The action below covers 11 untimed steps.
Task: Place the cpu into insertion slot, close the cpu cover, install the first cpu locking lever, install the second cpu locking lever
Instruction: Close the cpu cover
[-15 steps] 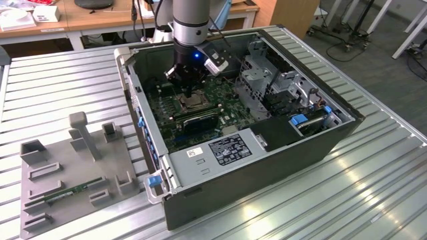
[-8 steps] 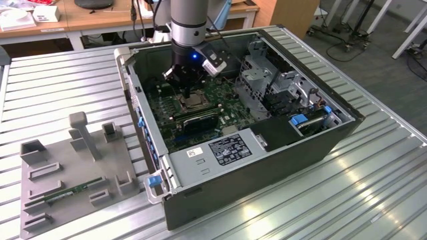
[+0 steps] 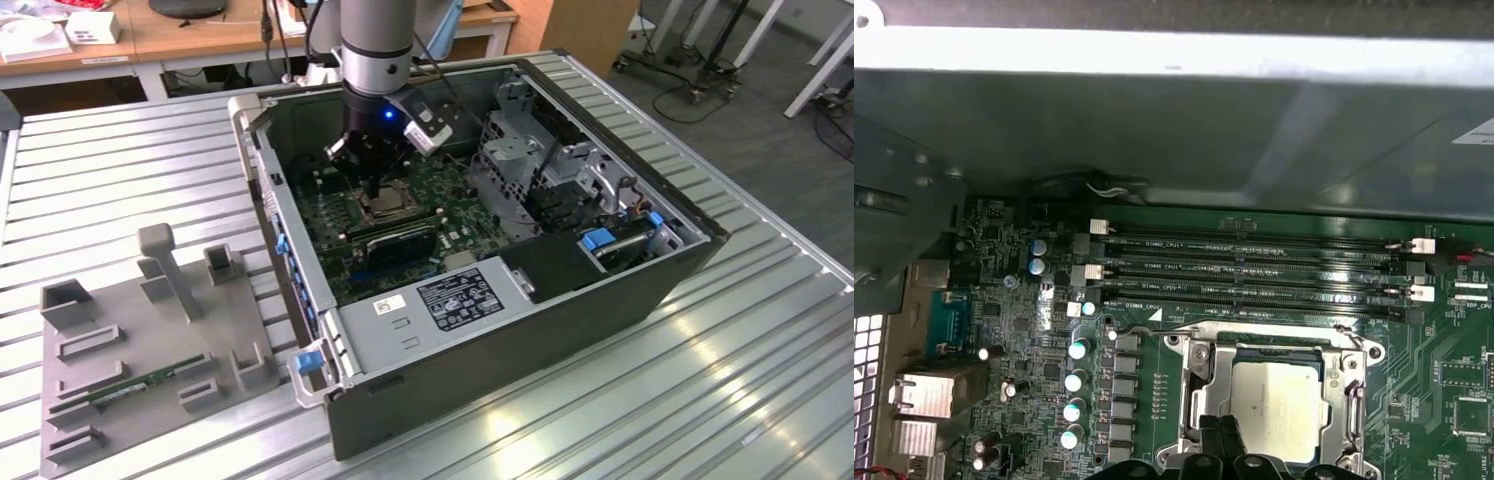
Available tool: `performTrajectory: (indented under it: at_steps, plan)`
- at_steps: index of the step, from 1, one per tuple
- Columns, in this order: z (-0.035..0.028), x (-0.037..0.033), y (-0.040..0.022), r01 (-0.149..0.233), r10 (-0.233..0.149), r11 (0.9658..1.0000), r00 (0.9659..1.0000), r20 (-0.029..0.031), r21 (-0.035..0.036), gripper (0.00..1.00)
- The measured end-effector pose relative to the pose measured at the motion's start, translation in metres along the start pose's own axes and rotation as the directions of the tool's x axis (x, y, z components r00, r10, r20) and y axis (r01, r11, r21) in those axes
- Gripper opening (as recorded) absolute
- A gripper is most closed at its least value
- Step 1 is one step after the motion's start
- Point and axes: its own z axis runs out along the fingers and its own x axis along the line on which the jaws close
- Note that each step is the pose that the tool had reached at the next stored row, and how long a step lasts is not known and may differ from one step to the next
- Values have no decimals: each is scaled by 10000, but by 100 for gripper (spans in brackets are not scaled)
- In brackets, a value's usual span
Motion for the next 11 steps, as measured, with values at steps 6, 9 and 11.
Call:
performTrajectory:
  at_steps: [6, 9, 11]
  plan:
    - [25, 11, 0, -1, 1, 10000, 10000, 3, -3, 11]
    - [37, 19, 0, 0, 0, 10000, 10000, 1, -1, 11]
    - [55, 21, 0, -1, 1, 10000, 10000, 2, -2, 11]
